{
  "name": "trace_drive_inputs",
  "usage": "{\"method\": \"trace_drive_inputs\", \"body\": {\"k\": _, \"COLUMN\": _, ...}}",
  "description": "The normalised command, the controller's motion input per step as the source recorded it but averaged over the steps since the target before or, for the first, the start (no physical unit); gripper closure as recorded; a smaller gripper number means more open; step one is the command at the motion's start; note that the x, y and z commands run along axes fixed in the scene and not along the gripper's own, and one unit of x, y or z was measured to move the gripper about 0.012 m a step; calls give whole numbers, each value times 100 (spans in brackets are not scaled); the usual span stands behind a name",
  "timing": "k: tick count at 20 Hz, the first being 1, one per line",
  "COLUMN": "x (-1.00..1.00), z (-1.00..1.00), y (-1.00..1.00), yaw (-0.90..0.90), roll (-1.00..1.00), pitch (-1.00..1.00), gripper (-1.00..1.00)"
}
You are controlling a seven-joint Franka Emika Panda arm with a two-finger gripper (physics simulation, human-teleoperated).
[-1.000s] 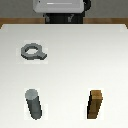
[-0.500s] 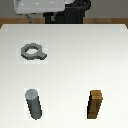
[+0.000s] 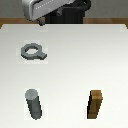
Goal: Put the loop with the handle onto the peg.
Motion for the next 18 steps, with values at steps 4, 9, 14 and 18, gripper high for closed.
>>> {"method": "trace_drive_inputs", "body": {"k": 4, "x": 0, "z": 0, "y": -50, "yaw": 0, "roll": 0, "pitch": 0, "gripper": -100}}
{"method": "trace_drive_inputs", "body": {"k": 9, "x": 20, "z": 0, "y": 0, "yaw": 0, "roll": 0, "pitch": 0, "gripper": -100}}
{"method": "trace_drive_inputs", "body": {"k": 14, "x": 100, "z": 0, "y": 0, "yaw": 0, "roll": 0, "pitch": 0, "gripper": -100}}
{"method": "trace_drive_inputs", "body": {"k": 18, "x": -25, "z": -25, "y": 0, "yaw": 0, "roll": 0, "pitch": 0, "gripper": -100}}
